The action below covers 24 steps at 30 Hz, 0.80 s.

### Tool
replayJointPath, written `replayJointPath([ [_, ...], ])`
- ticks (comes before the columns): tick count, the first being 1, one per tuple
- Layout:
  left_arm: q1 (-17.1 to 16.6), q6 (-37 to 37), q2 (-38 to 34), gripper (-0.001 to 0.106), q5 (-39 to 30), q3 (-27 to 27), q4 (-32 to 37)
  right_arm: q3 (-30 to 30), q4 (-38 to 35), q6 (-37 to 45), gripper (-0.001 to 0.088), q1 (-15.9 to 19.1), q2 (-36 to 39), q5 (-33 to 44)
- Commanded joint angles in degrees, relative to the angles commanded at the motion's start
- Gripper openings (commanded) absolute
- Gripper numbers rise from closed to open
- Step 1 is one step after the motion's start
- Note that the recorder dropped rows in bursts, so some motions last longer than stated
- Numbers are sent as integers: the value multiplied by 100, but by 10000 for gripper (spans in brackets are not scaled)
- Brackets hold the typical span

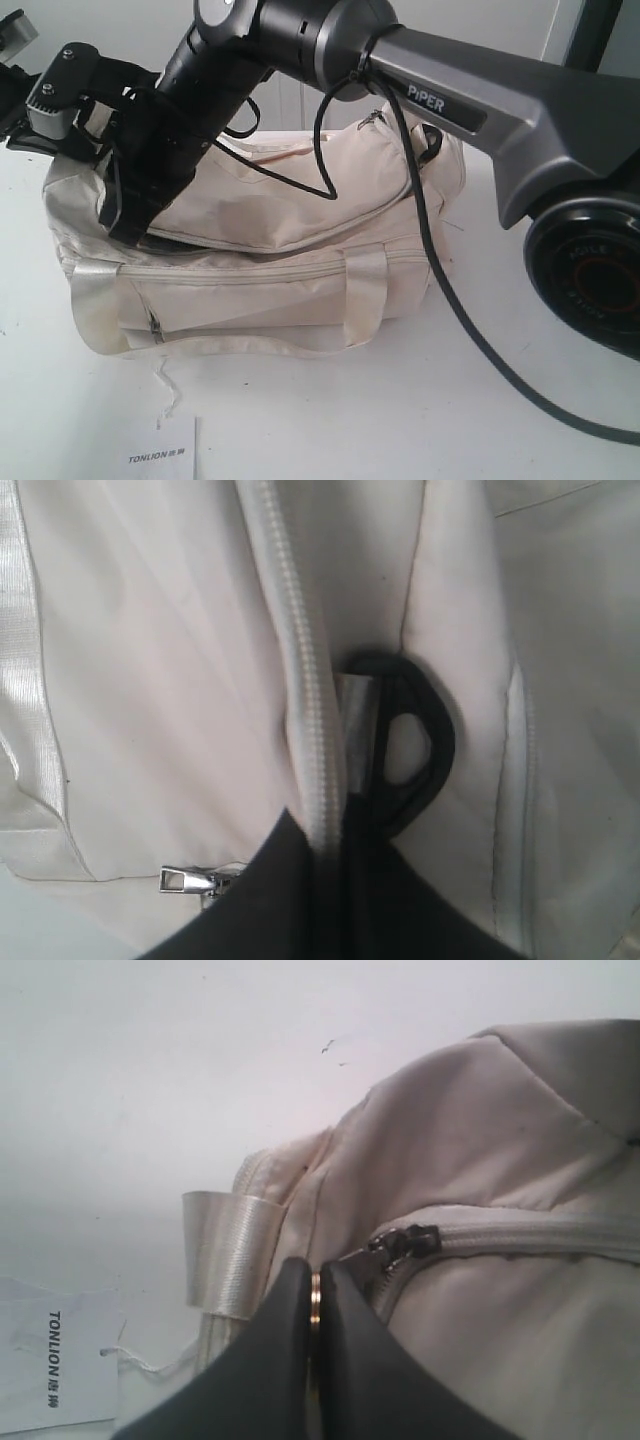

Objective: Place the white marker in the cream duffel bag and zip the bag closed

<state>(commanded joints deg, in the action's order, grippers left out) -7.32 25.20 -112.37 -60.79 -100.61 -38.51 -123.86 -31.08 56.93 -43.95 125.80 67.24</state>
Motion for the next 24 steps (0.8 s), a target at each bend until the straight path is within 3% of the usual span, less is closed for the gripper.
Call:
replayJointPath([
  [4,0,-101,0,70,-40,0,-29,0,0,-11,0,0,0,-104],
  [9,-73,-154,114,513,-28,-13,0,0,0,-22,0,0,0,-199],
  [12,-245,-154,291,675,-85,-13,29,0,0,-22,0,0,0,-247],
  [18,-537,-154,732,630,-423,-13,233,0,0,-69,0,0,0,-514],
  [24,-524,-228,1068,630,-527,376,182,0,0,-83,0,0,0,-564],
])
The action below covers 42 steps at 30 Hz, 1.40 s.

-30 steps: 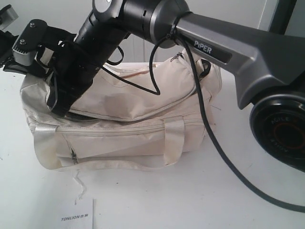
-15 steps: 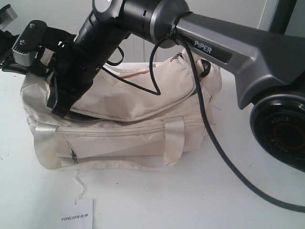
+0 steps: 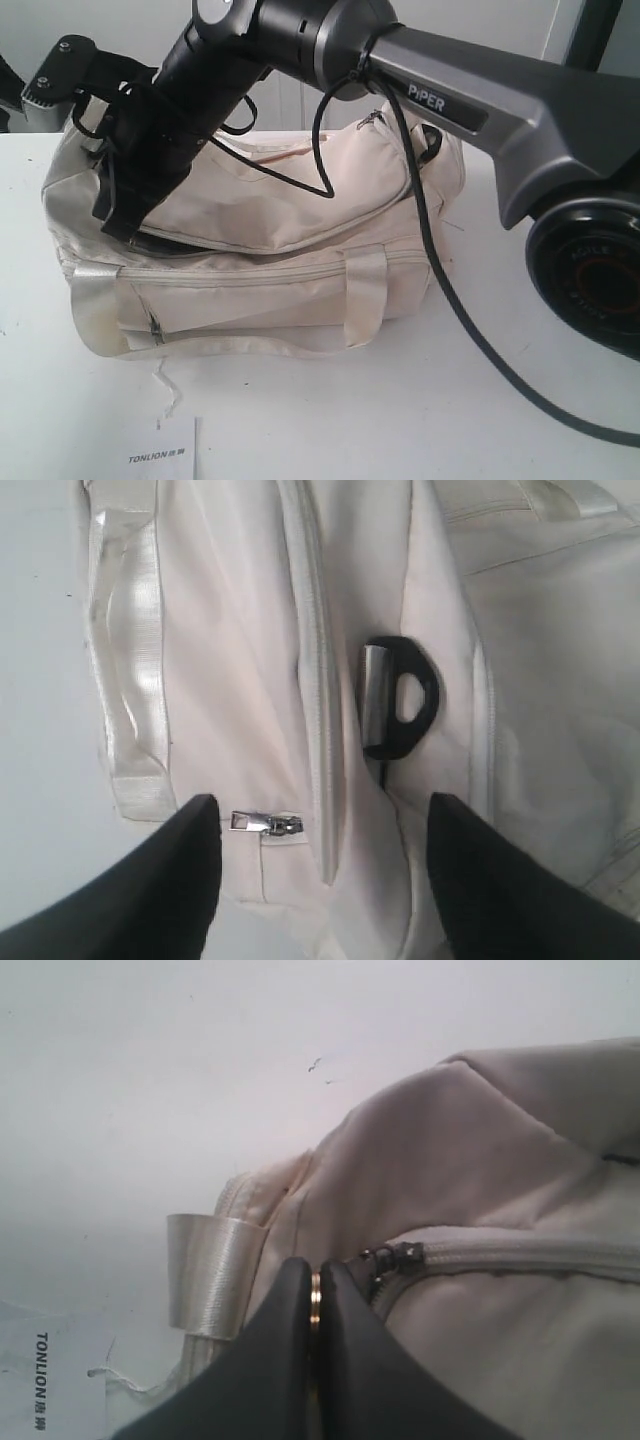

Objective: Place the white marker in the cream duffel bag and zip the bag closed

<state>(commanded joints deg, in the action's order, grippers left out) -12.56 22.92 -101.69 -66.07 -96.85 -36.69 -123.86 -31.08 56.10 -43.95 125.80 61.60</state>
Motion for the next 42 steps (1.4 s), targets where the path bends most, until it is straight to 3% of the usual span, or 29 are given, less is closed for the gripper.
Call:
replayJointPath([
  [9,15,146,656,629,397,1499,10,0,0,-76,0,0,0,-10],
  [18,89,385,825,650,871,2470,-364,0,0,-76,0,0,0,-10],
  [26,574,560,825,644,1727,3037,-399,0,0,-76,0,0,0,-10],
  [34,639,742,825,639,2034,3107,-484,0,0,-76,0,0,0,31],
  [38,639,864,825,545,1999,3107,-484,0,0,-76,0,0,0,80],
  [42,639,1043,825,327,1999,3107,-542,0,95,-76,0,0,0,118],
])
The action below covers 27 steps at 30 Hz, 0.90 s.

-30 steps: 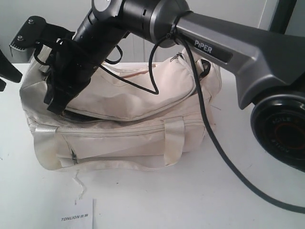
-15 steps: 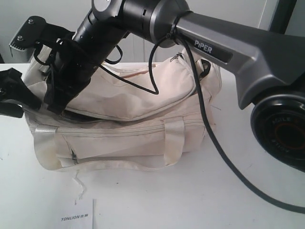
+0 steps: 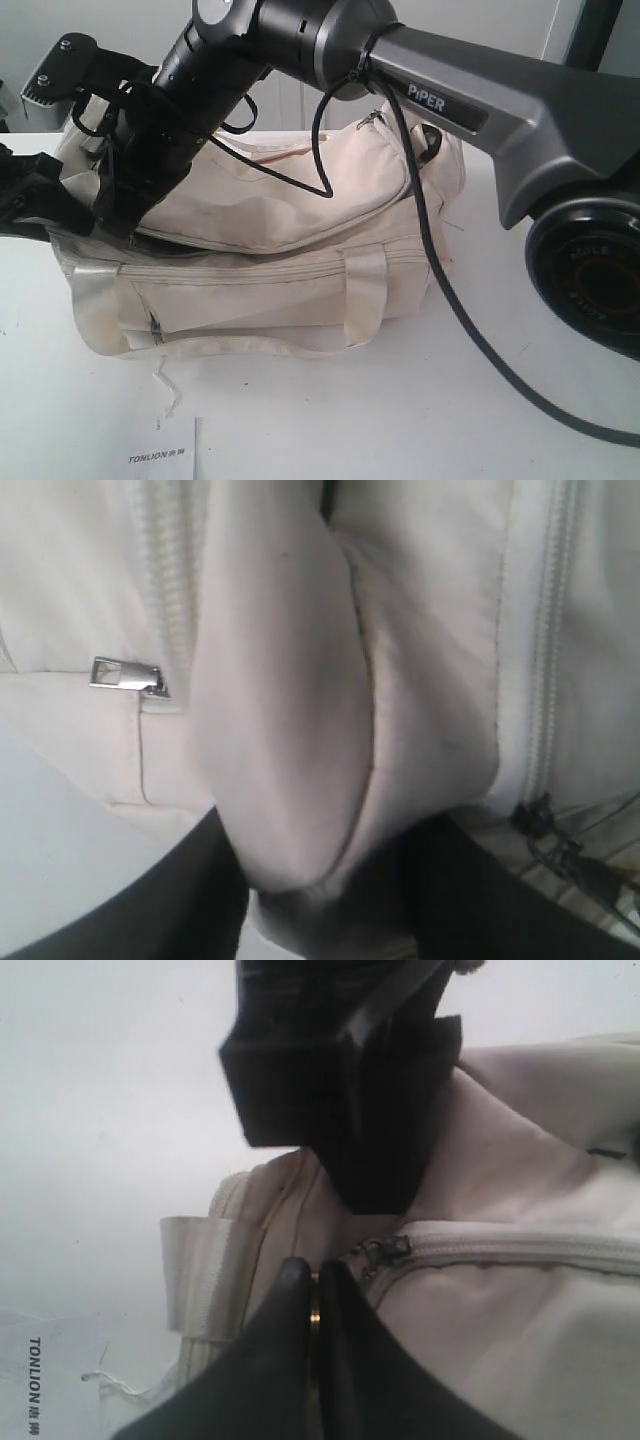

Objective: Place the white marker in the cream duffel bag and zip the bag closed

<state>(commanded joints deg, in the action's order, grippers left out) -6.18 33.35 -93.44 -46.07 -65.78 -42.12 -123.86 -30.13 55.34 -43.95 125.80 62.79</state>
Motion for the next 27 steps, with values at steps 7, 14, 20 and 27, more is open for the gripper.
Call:
replayJointPath([
  [7,0,719,0,0,-224,0,-791,0,146,-48,0,0,0,24],
  [14,0,889,0,0,-232,0,-972,0,155,-168,0,0,0,159],
  [20,0,911,0,0,-198,0,-972,0,259,-168,0,0,0,685],
  [27,0,995,0,0,-197,0,-972,0,331,-168,0,0,0,476],
])
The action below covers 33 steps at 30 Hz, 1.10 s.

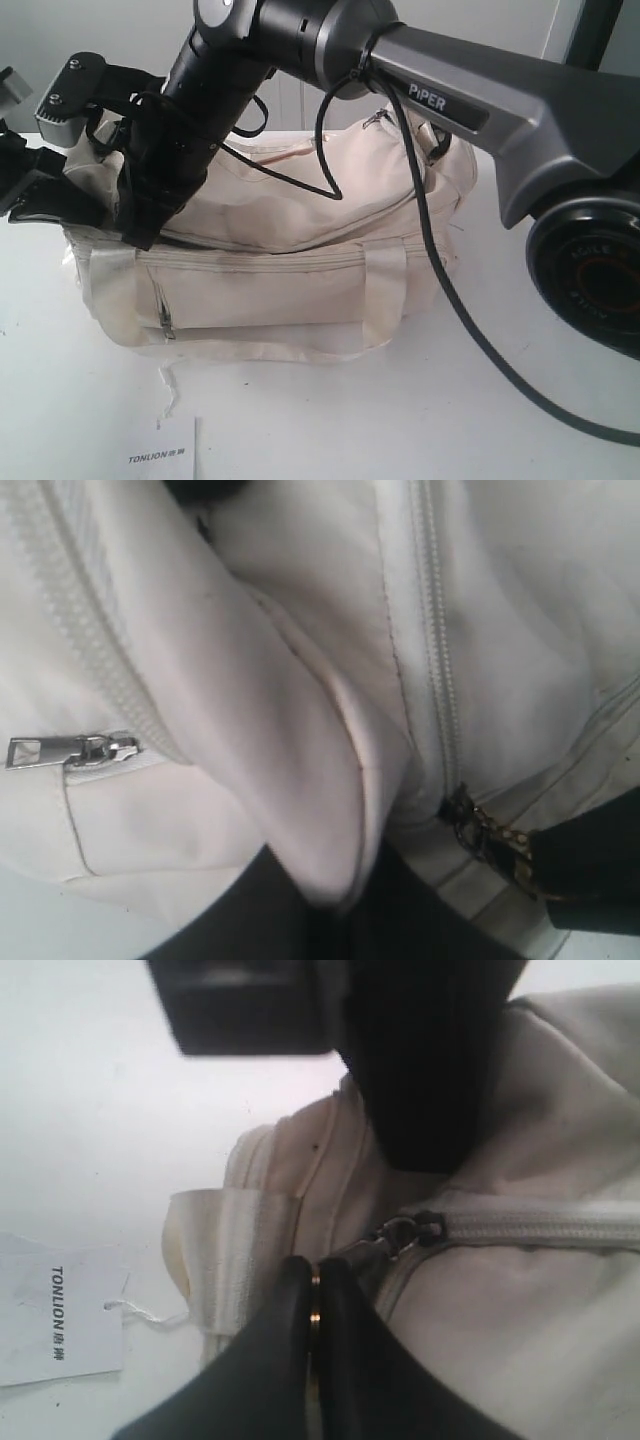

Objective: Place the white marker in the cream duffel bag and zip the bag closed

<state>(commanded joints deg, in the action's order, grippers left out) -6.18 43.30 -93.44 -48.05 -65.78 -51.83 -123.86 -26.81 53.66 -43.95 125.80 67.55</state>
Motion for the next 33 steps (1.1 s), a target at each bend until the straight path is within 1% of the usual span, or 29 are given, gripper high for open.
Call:
replayJointPath([
  [1,0,0,0,22,0,0,47,0,37,0,0,0,0,-317],
  [3,0,0,0,131,0,0,102,0,78,-13,0,0,0,-623],
  [5,0,0,0,280,0,0,137,0,78,-13,0,0,0,-725],
  [6,0,-11,0,389,0,0,152,0,78,-13,0,0,0,-735],
  [9,-29,-155,23,603,-13,-11,239,0,78,-13,0,0,0,-746],
  [11,-140,-167,79,685,-178,-97,291,0,89,-13,0,0,0,-774],
  [12,-239,-224,126,701,-261,-160,304,0,89,-13,0,0,0,-782],
  [17,-716,-525,201,702,-406,-513,278,0,100,-13,0,0,0,-813],
  [19,-740,-615,93,702,-273,-566,181,0,100,-13,0,0,0,-799],
  [22,-579,-538,-151,702,-464,-566,-224,0,88,-13,0,0,0,-799],
  [26,-172,-448,-380,702,-24,-566,-214,0,89,-13,0,0,0,-809],
  [29,30,-448,-524,698,271,-566,-203,0,89,-13,0,0,0,-809],
  [30,71,-448,-553,680,383,-566,-191,0,89,-13,0,0,0,-809],
  [31,85,-448,-555,635,495,-566,-191,0,89,-13,0,0,0,-809],
  [32,85,-448,-555,578,566,-566,-208,0,89,-13,0,0,0,-809],
  [33,85,-448,-555,486,655,-566,-206,0,89,-13,0,0,0,-798],
])
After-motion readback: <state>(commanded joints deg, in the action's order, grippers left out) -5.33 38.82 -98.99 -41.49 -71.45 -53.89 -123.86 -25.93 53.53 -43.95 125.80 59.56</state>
